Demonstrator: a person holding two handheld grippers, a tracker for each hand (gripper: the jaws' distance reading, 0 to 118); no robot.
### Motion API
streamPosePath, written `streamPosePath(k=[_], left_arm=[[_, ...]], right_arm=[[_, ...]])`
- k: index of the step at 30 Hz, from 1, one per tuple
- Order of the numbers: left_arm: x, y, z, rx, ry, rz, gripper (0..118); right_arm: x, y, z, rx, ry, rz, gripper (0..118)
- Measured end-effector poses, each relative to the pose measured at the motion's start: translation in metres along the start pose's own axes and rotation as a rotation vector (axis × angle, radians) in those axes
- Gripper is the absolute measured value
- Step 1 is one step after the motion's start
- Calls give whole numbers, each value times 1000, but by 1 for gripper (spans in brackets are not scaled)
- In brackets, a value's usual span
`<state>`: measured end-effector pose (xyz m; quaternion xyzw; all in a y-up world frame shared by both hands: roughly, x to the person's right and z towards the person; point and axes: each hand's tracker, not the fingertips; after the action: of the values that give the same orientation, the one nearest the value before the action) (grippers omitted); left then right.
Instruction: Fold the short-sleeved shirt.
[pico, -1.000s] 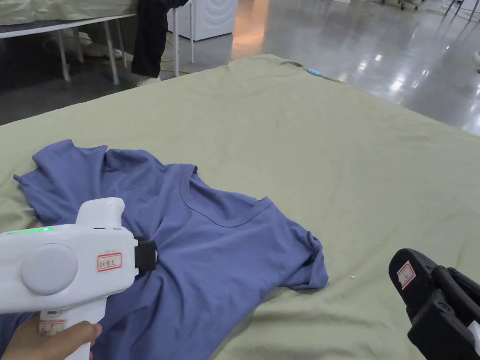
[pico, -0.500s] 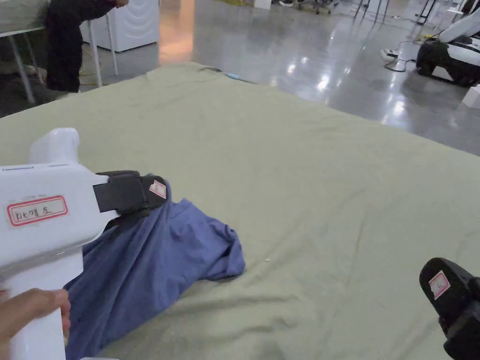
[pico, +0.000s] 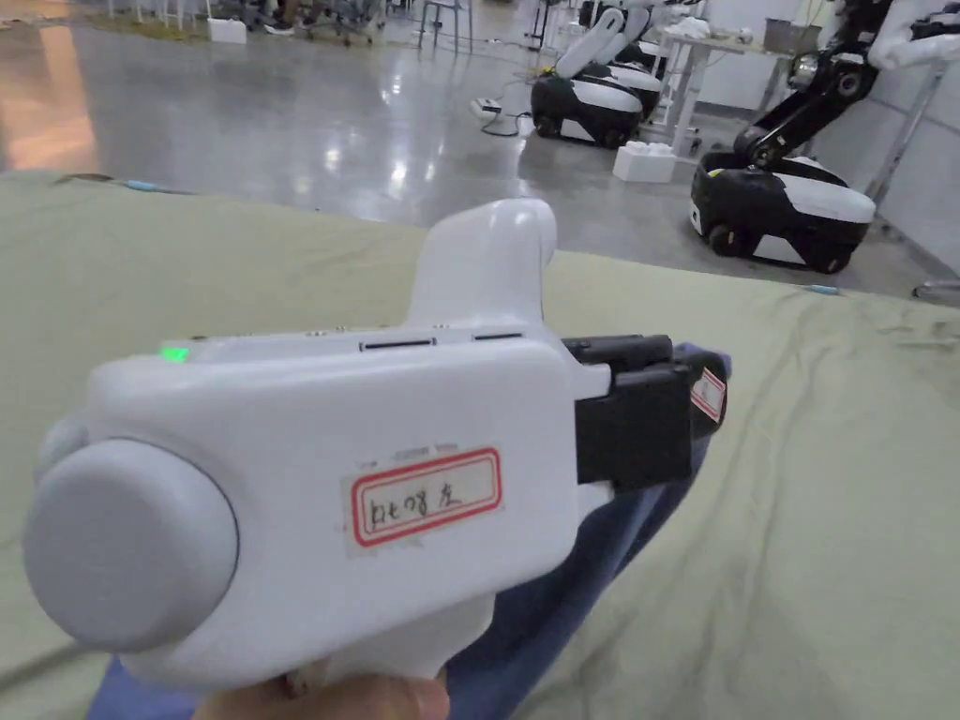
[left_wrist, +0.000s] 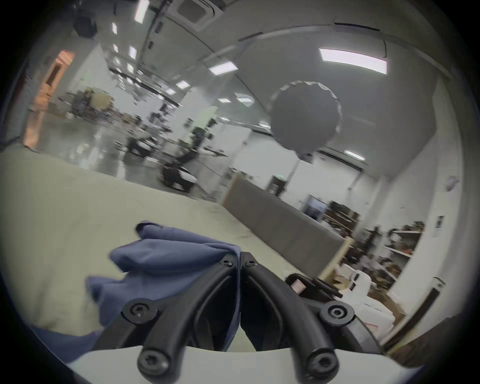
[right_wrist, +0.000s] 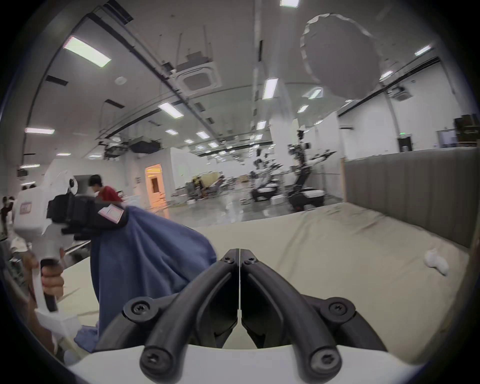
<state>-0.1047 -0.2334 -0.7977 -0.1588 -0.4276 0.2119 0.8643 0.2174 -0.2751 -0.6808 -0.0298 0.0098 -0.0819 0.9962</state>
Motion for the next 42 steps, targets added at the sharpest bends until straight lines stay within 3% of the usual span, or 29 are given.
streamPosePath(k=[3,7,9,12,17,20,22,23,27,28,29,30,31,33,35,38,39,41,42], left_arm=[[9,-36,-28,-134,-42,6,0],[9,-104,-63,-371,119,5,0],[2,-132,-78,-453,174,19,0],[-10,-168,-98,-540,306,-76,0],[-23,-194,-114,-613,327,-52,2],[-30,-192,-109,-578,312,10,33],[-31,-186,-100,-563,274,78,80],[-30,-179,-93,-555,253,103,86],[-19,-143,-36,-362,265,61,85],[-15,-135,-14,-314,304,28,78],[-16,-130,8,-267,368,-3,60],[-17,-128,25,-251,453,-10,8],[-21,-126,43,-255,548,-4,0],[-35,-127,77,-236,711,56,0],[-57,-129,106,-220,713,182,0],[-98,-127,136,-198,837,274,0],[-112,-123,141,-202,890,267,13],[-136,-116,143,-207,967,208,26],[-147,-113,140,-217,986,182,43]], right_arm=[[27,-3,16,3,-81,-38,4],[47,-19,17,-44,-142,-66,4],[50,-30,14,-71,-142,-89,4],[47,-44,7,-126,-119,-112,4],[41,-59,-6,-193,-83,-104,4],[36,-61,-10,-210,-55,-113,4],[31,-60,-12,-212,-40,-110,4],[28,-59,-13,-209,-31,-106,4],[17,-55,-19,-212,2,-82,4],[13,-55,-22,-213,9,-73,4],[10,-56,-24,-213,18,-67,4],[7,-56,-26,-215,26,-66,4],[3,-57,-28,-219,39,-68,4],[-3,-60,-33,-229,66,-74,4],[-12,-62,-37,-242,88,-70,4],[-24,-64,-42,-264,115,-41,4],[-27,-64,-44,-269,122,-33,4],[-33,-62,-46,-274,133,-25,4],[-35,-61,-48,-276,136,-20,4]])
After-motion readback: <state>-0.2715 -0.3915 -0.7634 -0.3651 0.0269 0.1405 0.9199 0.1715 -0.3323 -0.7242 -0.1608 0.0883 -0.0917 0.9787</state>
